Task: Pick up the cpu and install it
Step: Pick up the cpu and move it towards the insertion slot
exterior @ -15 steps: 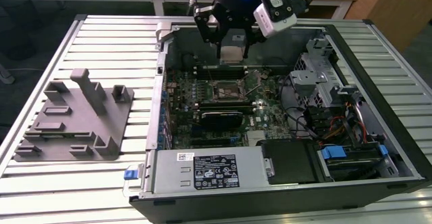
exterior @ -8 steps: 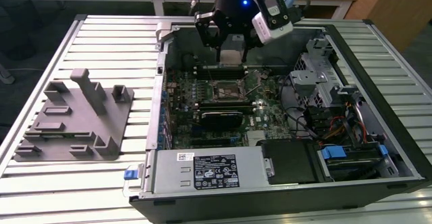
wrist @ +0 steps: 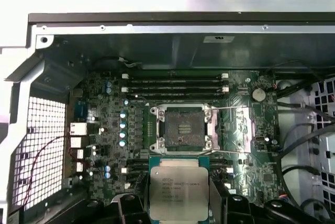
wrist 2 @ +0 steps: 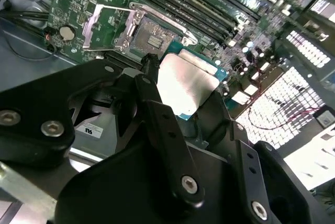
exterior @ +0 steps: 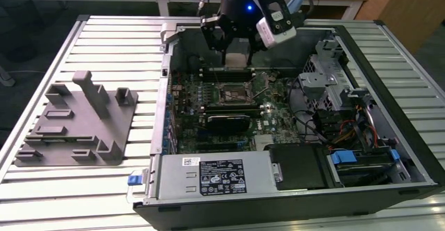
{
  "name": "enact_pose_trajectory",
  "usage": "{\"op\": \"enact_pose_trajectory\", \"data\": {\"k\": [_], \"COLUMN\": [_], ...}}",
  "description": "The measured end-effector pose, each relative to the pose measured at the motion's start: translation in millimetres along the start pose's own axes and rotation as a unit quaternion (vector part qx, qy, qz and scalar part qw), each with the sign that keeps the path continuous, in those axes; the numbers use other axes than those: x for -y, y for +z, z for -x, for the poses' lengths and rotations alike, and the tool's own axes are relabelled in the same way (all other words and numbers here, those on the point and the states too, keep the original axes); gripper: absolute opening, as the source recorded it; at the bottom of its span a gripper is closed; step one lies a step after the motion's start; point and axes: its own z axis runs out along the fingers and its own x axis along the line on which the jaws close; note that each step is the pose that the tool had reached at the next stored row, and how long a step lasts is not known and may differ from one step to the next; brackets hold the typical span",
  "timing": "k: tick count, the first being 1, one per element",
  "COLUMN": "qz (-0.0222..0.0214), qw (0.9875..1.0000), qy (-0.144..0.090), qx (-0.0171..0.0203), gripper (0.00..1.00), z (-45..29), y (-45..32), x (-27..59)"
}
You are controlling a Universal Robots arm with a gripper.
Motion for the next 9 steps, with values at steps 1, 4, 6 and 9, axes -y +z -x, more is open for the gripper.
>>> {"op": "enact_pose_trajectory", "data": {"k": [1,4,6,9], "qz": [0.0000,-0.0001,-0.0001,-0.0001], "qw": [1.0000,1.0000,1.0000,1.0000], "qy": [0.000,0.000,0.000,-0.001], "qx": [-0.0005,-0.0021,-0.0028,-0.0032], "gripper": [0.54,0.54,0.54,0.54], "z": [0.0,-0.1,-0.1,-0.2], "y": [1.7,6.8,10.5,16.5], "x": [-1.6,-7.1,-10.8,-14.2]}}
